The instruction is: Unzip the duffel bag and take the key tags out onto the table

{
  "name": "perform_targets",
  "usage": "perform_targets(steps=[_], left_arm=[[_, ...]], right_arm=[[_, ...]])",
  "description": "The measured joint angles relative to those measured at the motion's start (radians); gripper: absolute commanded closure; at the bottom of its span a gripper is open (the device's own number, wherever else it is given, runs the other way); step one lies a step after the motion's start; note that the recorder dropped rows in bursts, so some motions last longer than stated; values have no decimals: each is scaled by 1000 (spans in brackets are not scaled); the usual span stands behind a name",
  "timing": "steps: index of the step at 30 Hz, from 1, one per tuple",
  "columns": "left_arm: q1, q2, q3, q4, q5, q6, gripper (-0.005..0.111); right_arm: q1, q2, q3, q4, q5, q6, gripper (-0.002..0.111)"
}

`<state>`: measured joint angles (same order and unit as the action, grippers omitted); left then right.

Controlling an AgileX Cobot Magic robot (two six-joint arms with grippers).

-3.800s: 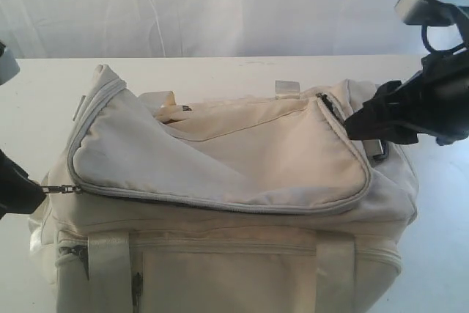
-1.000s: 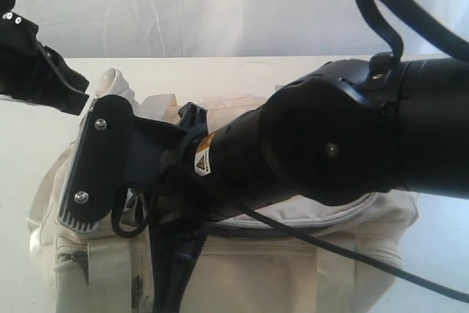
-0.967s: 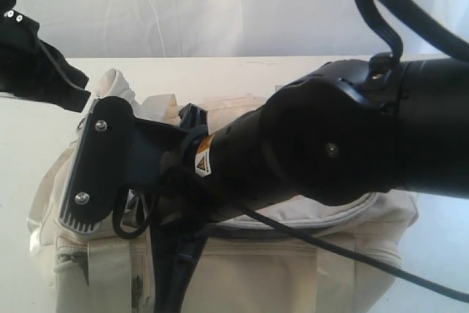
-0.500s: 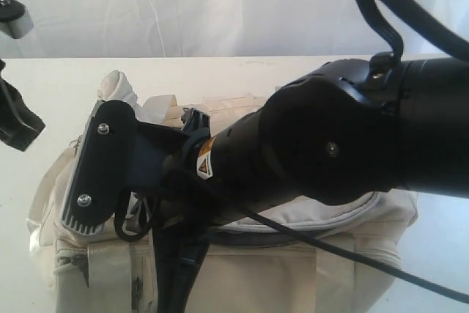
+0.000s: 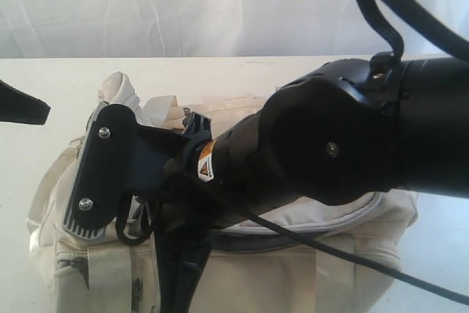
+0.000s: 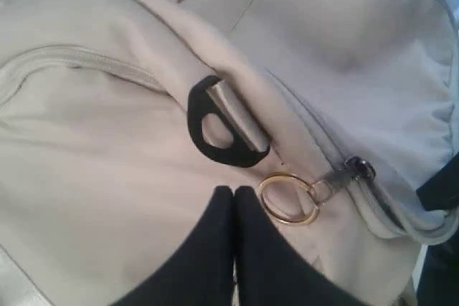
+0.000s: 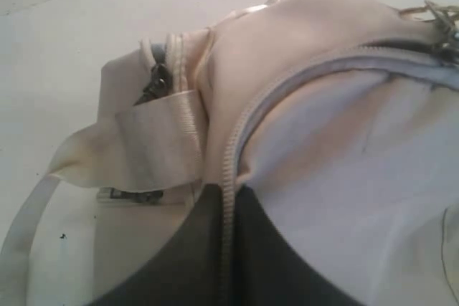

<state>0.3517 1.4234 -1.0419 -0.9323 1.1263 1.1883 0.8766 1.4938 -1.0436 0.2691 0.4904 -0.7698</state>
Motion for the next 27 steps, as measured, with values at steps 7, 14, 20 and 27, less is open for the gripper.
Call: perform_targets(steps=[7, 14, 20, 27], left_arm=[[0, 51, 74, -166, -2, 356, 106], [0, 79, 136, -218, -2, 421, 70], [0, 103, 181, -237, -4, 425, 48], [-7, 134, 190, -303, -5, 356, 47]], right_arm=[[0, 0, 0, 0, 2, 1, 108], [0, 0, 0, 0, 2, 1, 108], [0, 0, 0, 0, 2, 1, 108], [0, 0, 0, 0, 2, 1, 108]])
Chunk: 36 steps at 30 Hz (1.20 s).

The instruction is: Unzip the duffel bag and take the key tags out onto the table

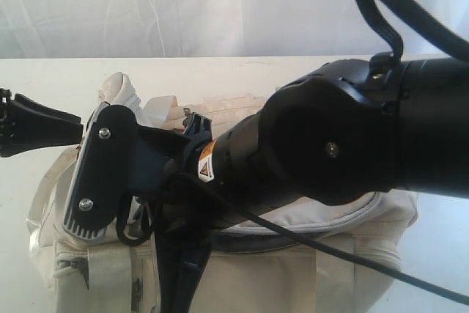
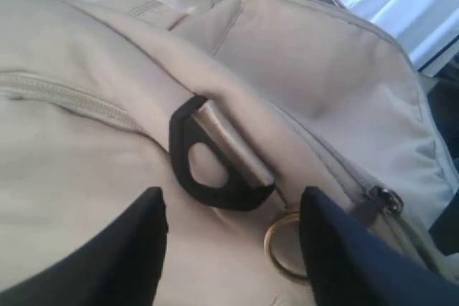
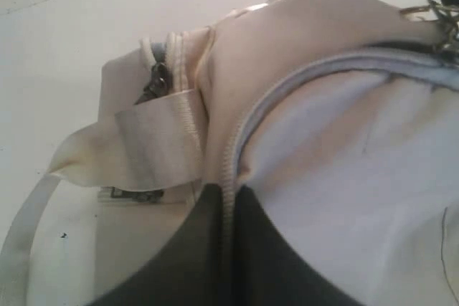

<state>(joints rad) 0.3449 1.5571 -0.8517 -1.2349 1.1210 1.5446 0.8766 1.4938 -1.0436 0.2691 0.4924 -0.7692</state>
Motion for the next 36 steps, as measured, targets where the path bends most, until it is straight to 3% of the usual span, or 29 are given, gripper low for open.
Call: perform_targets(steps=[7, 18, 30, 36], left_arm=[[-29, 65, 0, -5, 0, -179, 33], [-31, 74, -9, 12, 0, -297, 35], [-31, 4, -84, 139, 2, -647, 39], [-67, 4, -79, 136, 2, -676, 39]], right_arm=[[0, 0, 0, 0, 0, 2, 108], [0, 0, 0, 0, 0, 2, 108], [0, 0, 0, 0, 0, 4, 108], [0, 0, 0, 0, 0, 4, 108]])
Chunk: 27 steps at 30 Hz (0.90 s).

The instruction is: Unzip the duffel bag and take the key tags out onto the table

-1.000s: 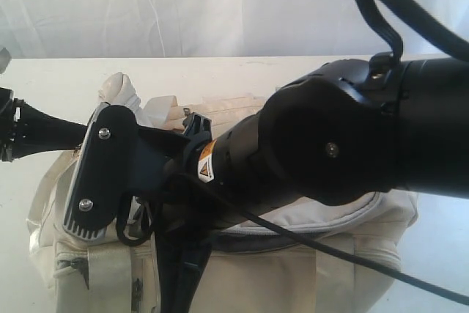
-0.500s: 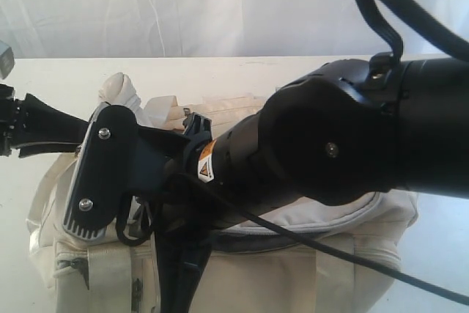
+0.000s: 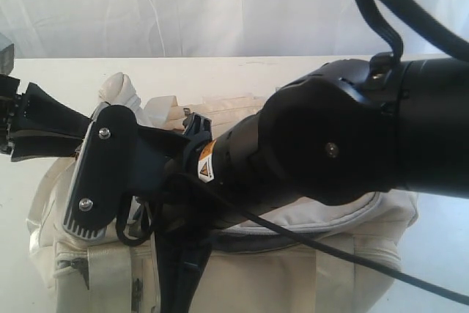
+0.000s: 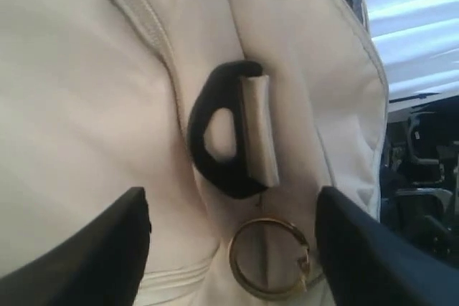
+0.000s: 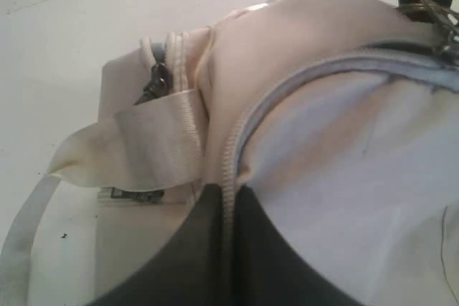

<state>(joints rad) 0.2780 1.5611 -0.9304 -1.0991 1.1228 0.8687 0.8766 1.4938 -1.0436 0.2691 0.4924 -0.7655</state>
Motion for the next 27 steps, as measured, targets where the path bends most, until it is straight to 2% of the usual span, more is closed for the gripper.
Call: perform_targets(steps=[5, 11, 19, 25, 27], left_arm=[[-65, 0, 33, -4, 0, 41, 39], [-74, 0, 36, -4, 0, 60, 42], [-74, 0, 17, 5, 0, 65, 82], [-74, 0, 14, 19, 0, 67, 104], [-74, 0, 14, 21, 0, 67, 107]], right_arm=[[0, 0, 0, 0, 6, 0, 108], [0, 0, 0, 0, 7, 0, 108], [0, 0, 0, 0, 7, 0, 108], [0, 0, 0, 0, 7, 0, 108], [0, 0, 0, 0, 7, 0, 108]])
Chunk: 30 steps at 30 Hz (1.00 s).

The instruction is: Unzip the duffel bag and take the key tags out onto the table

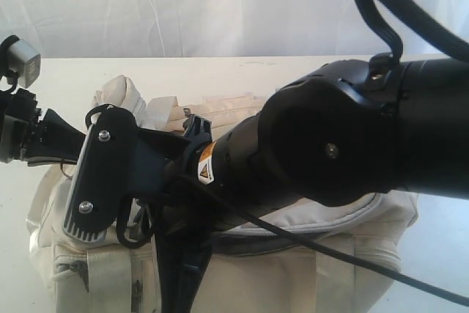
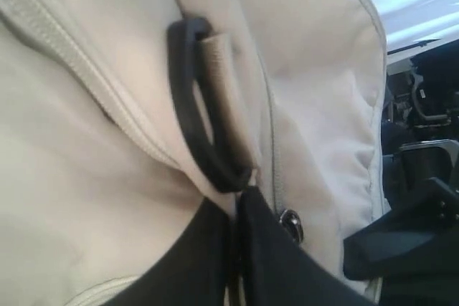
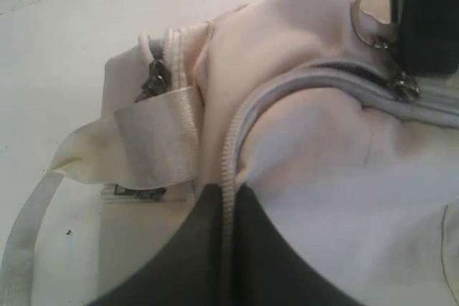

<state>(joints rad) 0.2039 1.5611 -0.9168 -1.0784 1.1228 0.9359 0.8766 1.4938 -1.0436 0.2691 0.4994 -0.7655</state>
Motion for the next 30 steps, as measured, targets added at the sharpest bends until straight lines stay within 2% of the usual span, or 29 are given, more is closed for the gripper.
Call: perform_targets(steps=[9, 16, 18, 24, 26, 30], left_arm=[[0, -43, -50, 94, 2, -47, 107], [-2, -52, -55, 109, 2, -64, 106], [-2, -52, -55, 109, 2, -64, 100], [-2, -52, -43, 109, 2, -68, 72], [-2, -52, -31, 109, 2, -68, 68], [-2, -53, -27, 109, 2, -68, 68]], right_arm=[[0, 0, 0, 0, 0, 2, 108], [0, 0, 0, 0, 0, 4, 108], [0, 0, 0, 0, 0, 4, 108], [0, 0, 0, 0, 0, 4, 108], [0, 0, 0, 0, 0, 4, 108], [0, 0, 0, 0, 0, 4, 108]])
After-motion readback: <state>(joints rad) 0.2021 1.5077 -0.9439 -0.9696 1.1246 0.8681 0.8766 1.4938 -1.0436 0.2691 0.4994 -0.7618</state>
